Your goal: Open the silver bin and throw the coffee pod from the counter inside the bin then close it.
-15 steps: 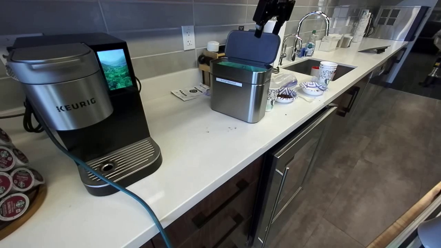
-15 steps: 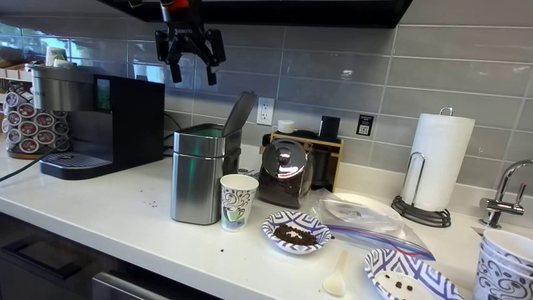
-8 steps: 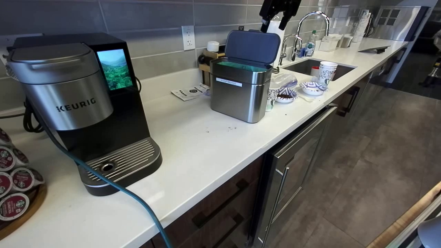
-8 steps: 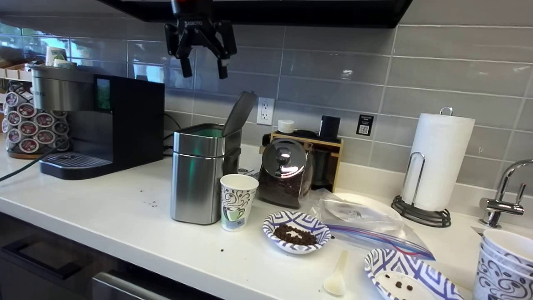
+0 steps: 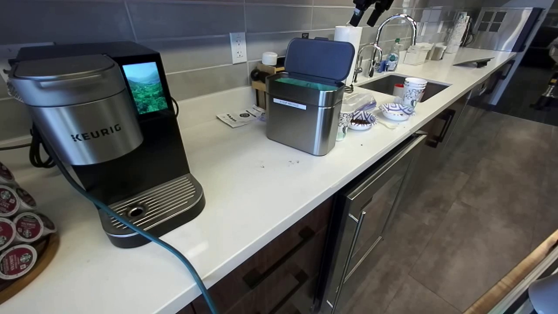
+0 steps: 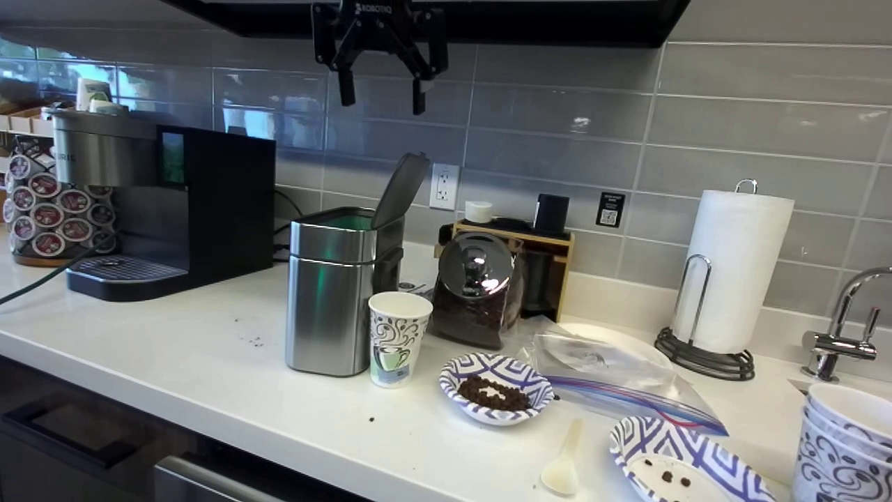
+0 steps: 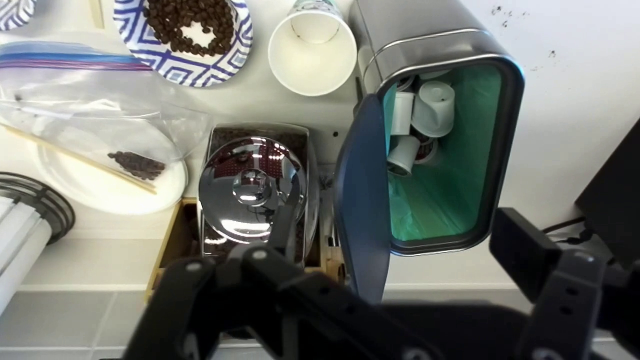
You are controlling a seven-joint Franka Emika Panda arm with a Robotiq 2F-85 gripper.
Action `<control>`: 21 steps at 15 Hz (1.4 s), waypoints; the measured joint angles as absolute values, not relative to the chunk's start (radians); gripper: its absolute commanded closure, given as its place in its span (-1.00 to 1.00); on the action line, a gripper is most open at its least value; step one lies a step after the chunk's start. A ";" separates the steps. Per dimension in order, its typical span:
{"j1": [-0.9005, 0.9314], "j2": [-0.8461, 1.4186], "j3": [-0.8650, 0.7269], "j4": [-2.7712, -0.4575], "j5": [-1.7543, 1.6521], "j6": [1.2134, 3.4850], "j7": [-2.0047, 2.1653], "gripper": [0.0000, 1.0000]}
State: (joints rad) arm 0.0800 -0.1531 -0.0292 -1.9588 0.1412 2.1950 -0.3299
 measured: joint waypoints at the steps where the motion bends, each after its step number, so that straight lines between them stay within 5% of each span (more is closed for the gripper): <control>1: 0.079 -0.144 -0.046 -1.957 0.186 2.194 -0.398 -1.00; 21: -0.001 0.123 -0.036 -1.721 0.650 1.941 -0.884 -1.00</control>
State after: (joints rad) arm -0.0008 0.1232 -0.0355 -1.7207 0.6498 1.9405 -0.8842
